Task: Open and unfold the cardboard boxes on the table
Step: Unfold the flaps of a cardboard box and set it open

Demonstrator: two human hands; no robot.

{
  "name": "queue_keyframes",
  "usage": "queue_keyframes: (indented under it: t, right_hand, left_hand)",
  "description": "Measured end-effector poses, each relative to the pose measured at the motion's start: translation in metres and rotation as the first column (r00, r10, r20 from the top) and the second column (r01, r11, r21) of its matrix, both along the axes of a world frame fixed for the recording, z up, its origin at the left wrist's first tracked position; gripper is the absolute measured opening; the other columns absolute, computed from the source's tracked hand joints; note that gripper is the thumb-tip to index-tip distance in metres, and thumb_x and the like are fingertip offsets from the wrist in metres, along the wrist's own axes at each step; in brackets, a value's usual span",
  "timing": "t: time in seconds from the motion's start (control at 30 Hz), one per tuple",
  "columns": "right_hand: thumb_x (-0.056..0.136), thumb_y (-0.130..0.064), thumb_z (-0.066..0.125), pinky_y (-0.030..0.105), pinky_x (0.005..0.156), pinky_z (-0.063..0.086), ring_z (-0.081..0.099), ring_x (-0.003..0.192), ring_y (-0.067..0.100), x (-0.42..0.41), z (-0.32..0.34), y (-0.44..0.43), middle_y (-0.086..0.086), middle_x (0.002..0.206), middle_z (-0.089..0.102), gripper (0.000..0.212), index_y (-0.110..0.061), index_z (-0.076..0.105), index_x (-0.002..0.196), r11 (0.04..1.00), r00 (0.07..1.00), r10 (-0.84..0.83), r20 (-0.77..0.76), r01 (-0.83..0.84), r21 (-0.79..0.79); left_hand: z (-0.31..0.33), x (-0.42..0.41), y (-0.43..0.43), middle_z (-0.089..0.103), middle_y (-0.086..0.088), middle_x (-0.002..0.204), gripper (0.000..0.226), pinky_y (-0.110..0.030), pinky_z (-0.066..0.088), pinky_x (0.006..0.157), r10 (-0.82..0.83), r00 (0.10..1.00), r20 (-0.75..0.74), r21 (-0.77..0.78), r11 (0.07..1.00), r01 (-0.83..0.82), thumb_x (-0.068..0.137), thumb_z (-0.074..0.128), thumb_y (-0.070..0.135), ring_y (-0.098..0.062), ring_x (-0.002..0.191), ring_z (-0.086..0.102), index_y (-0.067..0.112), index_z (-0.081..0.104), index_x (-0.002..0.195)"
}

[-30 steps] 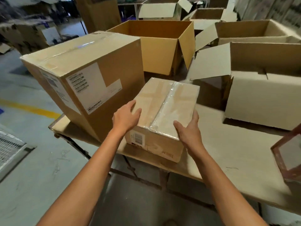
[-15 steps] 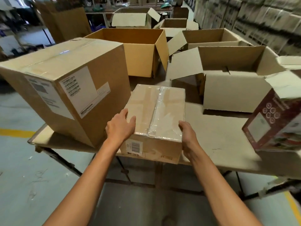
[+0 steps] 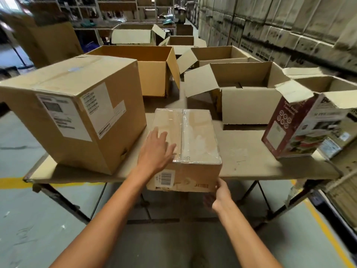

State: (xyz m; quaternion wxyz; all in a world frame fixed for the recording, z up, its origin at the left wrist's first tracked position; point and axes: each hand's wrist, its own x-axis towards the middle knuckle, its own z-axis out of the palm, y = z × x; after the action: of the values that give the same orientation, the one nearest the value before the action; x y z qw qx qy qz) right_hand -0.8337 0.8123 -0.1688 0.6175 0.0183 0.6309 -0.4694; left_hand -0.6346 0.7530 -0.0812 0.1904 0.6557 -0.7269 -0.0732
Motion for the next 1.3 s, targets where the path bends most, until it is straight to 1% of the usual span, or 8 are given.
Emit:
queue_keyframes:
  t: [0.1, 0.27, 0.43, 0.5, 0.6, 0.83, 1.1, 1.3]
  right_hand:
    - [0.088, -0.039, 0.068, 0.047, 0.085, 0.059, 0.069, 0.099, 0.038, -0.001, 0.004, 0.002, 0.019, 0.110, 0.070, 0.036, -0.014, 0.063, 0.114, 0.998, 0.955, -0.058, 0.293, 0.059, 0.004]
    - [0.086, -0.047, 0.067, 0.035, 0.071, 0.058, 0.069, 0.094, 0.029, -0.002, 0.026, -0.002, 0.012, 0.099, 0.072, 0.037, -0.018, 0.066, 0.107, 0.993, 0.974, -0.064, 0.219, 0.083, -0.081]
    - [0.090, -0.044, 0.054, 0.034, 0.071, 0.051, 0.062, 0.088, 0.025, -0.023, 0.060, -0.024, 0.008, 0.090, 0.069, 0.025, -0.022, 0.066, 0.089, 0.951, 0.997, 0.066, -0.032, -0.072, -0.299]
    - [0.091, -0.042, 0.052, 0.039, 0.077, 0.051, 0.063, 0.089, 0.026, -0.032, 0.077, -0.034, 0.009, 0.090, 0.071, 0.027, -0.021, 0.069, 0.091, 0.909, 0.988, 0.092, -0.124, -0.134, -0.395]
    - [0.095, -0.036, 0.055, 0.030, 0.061, 0.053, 0.070, 0.076, 0.021, -0.040, 0.104, -0.046, 0.008, 0.088, 0.076, 0.028, -0.017, 0.072, 0.105, 0.844, 0.967, 0.136, -0.214, -0.226, -0.486]
    - [0.102, -0.036, 0.050, 0.022, 0.048, 0.049, 0.069, 0.082, 0.018, -0.036, 0.119, -0.051, 0.010, 0.104, 0.069, 0.031, -0.014, 0.045, 0.124, 0.784, 0.796, 0.197, -0.572, -0.479, -0.396]
    - [0.101, -0.032, 0.051, 0.027, 0.060, 0.054, 0.072, 0.091, 0.019, -0.037, 0.129, -0.052, 0.004, 0.107, 0.074, 0.024, -0.022, 0.059, 0.122, 0.697, 0.745, 0.254, -0.617, -0.584, -0.417]
    - [0.085, -0.054, 0.052, 0.045, 0.081, 0.059, 0.069, 0.094, 0.012, -0.036, 0.145, -0.061, -0.012, 0.104, 0.073, 0.039, -0.038, 0.066, 0.118, 0.578, 0.489, 0.141, -0.861, -0.746, -0.329]
  left_hand:
    - [0.003, -0.010, -0.002, 0.021, -0.005, 0.164, 0.063, -0.049, 0.018, 0.122, -0.149, 0.987, -0.062, 0.089, 0.984, 0.154, 0.101, 0.034, 0.056, -0.024, 0.151, 0.016, 0.022, 0.030, 0.153]
    - [0.006, -0.019, -0.008, 0.028, 0.001, 0.161, 0.067, -0.057, 0.009, 0.120, -0.177, 0.984, 0.000, 0.151, 0.973, 0.175, 0.096, 0.027, 0.068, -0.027, 0.151, 0.017, 0.034, 0.030, 0.153]
    - [0.018, -0.019, -0.017, 0.051, -0.001, 0.145, 0.065, -0.038, 0.035, 0.107, -0.221, 0.953, -0.208, 0.039, 0.971, 0.234, 0.096, 0.022, 0.065, -0.021, 0.131, 0.045, 0.027, 0.051, 0.141]
    - [0.015, -0.019, -0.014, 0.062, -0.002, 0.127, 0.048, -0.028, 0.043, 0.089, -0.222, 0.869, -0.442, 0.014, 0.967, 0.254, 0.096, 0.030, 0.058, -0.017, 0.108, 0.056, 0.025, 0.060, 0.116]
    - [0.006, -0.027, -0.007, 0.068, 0.001, 0.105, 0.047, -0.042, 0.053, 0.084, -0.057, 0.674, -0.737, 0.098, 0.977, 0.189, 0.097, 0.035, 0.062, -0.019, 0.097, 0.064, 0.024, 0.064, 0.100]
    - [0.004, -0.021, -0.030, 0.055, -0.014, 0.136, 0.088, -0.064, 0.040, 0.099, 0.490, 0.112, -0.864, 0.502, 0.825, 0.260, 0.079, 0.042, 0.085, -0.037, 0.129, 0.049, 0.018, 0.049, 0.136]
    - [0.045, -0.040, -0.032, 0.075, -0.011, 0.106, 0.044, -0.045, 0.050, 0.094, 0.469, 0.216, -0.857, 0.516, 0.770, 0.375, 0.098, 0.050, 0.050, -0.028, 0.099, 0.070, 0.016, 0.066, 0.121]
    - [0.017, -0.030, -0.025, 0.068, -0.017, 0.123, 0.043, -0.043, 0.048, 0.097, 0.518, -0.147, -0.843, 0.392, 0.778, 0.491, 0.098, 0.054, 0.044, -0.031, 0.111, 0.065, 0.014, 0.062, 0.128]
